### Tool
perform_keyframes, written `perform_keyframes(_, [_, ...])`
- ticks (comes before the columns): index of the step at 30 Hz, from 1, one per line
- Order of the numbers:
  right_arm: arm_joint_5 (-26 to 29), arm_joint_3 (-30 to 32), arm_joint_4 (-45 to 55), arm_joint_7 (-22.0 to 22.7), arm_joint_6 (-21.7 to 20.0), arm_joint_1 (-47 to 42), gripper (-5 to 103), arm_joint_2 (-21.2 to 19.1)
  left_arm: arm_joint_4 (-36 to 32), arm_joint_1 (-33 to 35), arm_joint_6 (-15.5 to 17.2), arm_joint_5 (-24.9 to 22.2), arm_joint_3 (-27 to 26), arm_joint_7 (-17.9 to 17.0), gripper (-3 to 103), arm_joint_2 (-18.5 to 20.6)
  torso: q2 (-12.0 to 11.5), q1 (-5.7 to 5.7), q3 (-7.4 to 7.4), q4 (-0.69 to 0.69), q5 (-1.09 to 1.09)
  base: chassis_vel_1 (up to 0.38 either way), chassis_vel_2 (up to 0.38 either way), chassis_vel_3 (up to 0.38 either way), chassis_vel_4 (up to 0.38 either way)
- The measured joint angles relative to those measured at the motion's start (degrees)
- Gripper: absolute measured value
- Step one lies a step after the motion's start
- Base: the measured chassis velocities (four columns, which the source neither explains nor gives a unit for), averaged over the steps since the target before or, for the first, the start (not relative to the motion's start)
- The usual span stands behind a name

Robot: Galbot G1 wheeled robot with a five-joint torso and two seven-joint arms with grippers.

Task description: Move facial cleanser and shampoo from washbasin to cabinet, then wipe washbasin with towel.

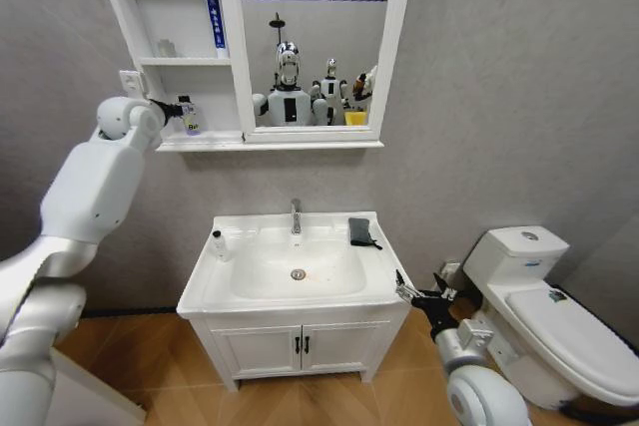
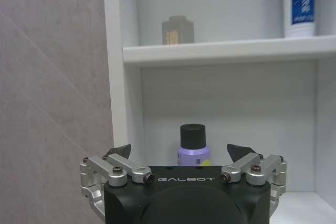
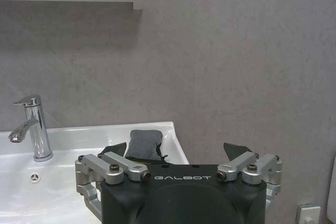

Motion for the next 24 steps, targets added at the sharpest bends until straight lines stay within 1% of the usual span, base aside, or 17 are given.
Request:
perform_keyframes(2, [-0.4,-0.3,0.0,0.0,-0.1,0.0,100,0.0,-8.5,5.2,0.8,-4.6,-2.5,-3.9,100,4.3,0.0,-0.01,-0.01,-0.01,0.0,0.0,0.0,0.0,0.0])
perform_keyframes(3, [-0.4,-0.3,0.0,0.0,-0.1,0.0,100,0.0,-8.5,5.2,0.8,-4.6,-2.5,-3.9,100,4.3,0.0,-0.01,-0.01,-0.01,0.0,0.0,0.0,0.0,0.0])
perform_keyframes(5, [-0.7,-0.8,0.2,0.1,-0.3,0.0,100,0.3,-18.9,13.4,1.1,-8.1,-6.7,-7.9,100,9.0,0.0,-0.01,0.0,0.04,-0.03,0.0,0.0,0.0,0.0])
perform_keyframes(6, [-0.7,-0.8,0.2,0.1,-0.3,0.0,100,0.3,-18.9,13.4,1.1,-8.1,-6.7,-7.9,100,9.0,0.0,-0.01,0.0,0.04,-0.03,0.0,0.0,0.0,0.0])
perform_keyframes(7, [-0.8,-0.9,0.4,0.1,-0.3,-0.1,100,0.4,-23.5,17.9,1.1,-8.8,-9.7,-9.0,100,10.6,0.0,-0.01,-0.01,0.02,-0.01,0.0,0.0,0.0,0.0])
perform_keyframes(8, [-0.8,-0.9,0.4,0.1,-0.3,-0.1,100,0.4,-23.5,17.9,1.1,-8.8,-9.7,-9.0,100,10.6,0.0,-0.01,-0.01,0.02,-0.01,0.0,0.0,0.0,0.0])
perform_keyframes(10, [-1.2,-1.2,0.6,0.1,-0.4,-0.6,100,0.5,-30.9,29.9,-0.2,-7.8,-17.5,-10.0,100,12.3,0.0,-0.02,-0.01,0.0,0.01,0.0,0.0,0.0,0.0])
perform_keyframes(11, [-1.2,-1.2,0.6,0.1,-0.4,-0.6,100,0.5,-30.9,29.9,-0.2,-7.8,-17.5,-10.0,100,12.3,0.0,-0.02,-0.01,0.0,0.01,0.0,0.0,0.0,0.0])
perform_keyframes(12, [-1.3,-1.3,0.7,0.1,-0.4,-0.6,100,0.5,-32.2,33.5,-1.0,-6.8,-19.2,-10.2,100,12.3,0.0,-0.02,-0.01,0.01,-0.02,0.0,0.0,0.0,0.0])
perform_keyframes(13, [-1.5,-1.5,0.8,0.1,-0.3,-0.8,100,0.5,-34.7,40.4,-2.2,-4.2,-22.0,-10.4,100,11.7,0.0,-0.02,-0.01,0.01,-0.02,0.0,0.0,0.0,0.0])
perform_keyframes(14, [-1.5,-1.5,0.8,0.1,-0.3,-0.8,100,0.5,-34.7,40.4,-2.2,-4.2,-22.0,-10.4,100,11.7,0.0,-0.02,-0.01,0.01,-0.02,0.0,0.0,0.0,0.0])
perform_keyframes(17, [-2.0,-1.5,0.9,0.1,0.1,-1.5,100,0.8,-37.5,51.6,-5.3,1.3,-24.7,-10.0,100,7.8,0.0,-0.01,0.0,-0.01,-0.02,0.0,0.0,0.0,0.0])
perform_keyframes(18, [-2.3,-1.3,0.9,0.0,0.6,-2.1,100,0.9,-37.2,55.3,-7.8,5.0,-24.8,-8.4,100,5.3,0.0,-0.02,0.0,0.01,-0.02,0.0,0.0,0.0,0.0])
perform_keyframes(19, [-2.3,-1.3,0.9,0.0,0.6,-2.1,100,0.9,-37.2,55.3,-7.8,5.0,-24.8,-8.4,100,5.3,0.0,-0.02,0.0,0.01,-0.02,0.0,0.0,0.0,0.0])
perform_keyframes(21, [-2.5,-0.8,0.9,-0.1,1.3,-3.0,100,1.0,-34.2,58.7,-14.6,12.0,-23.9,-5.8,100,0.6,0.0,-0.02,0.0,-0.01,-0.01,0.0,0.0,0.0,0.0])
perform_keyframes(22, [-2.5,-0.8,0.9,-0.1,1.3,-3.0,100,1.0,-34.2,58.7,-14.6,12.0,-23.9,-5.8,100,0.6,0.0,-0.02,0.0,-0.01,-0.01,0.0,0.0,0.0,0.0])
perform_keyframes(24, [-2.7,-0.6,0.9,-0.1,1.9,-3.3,100,1.1,-31.1,59.8,-18.3,16.6,-22.7,-4.5,100,-2.8,0.0,-0.01,0.0,-0.03,-0.01,0.0,0.0,0.0,0.0])
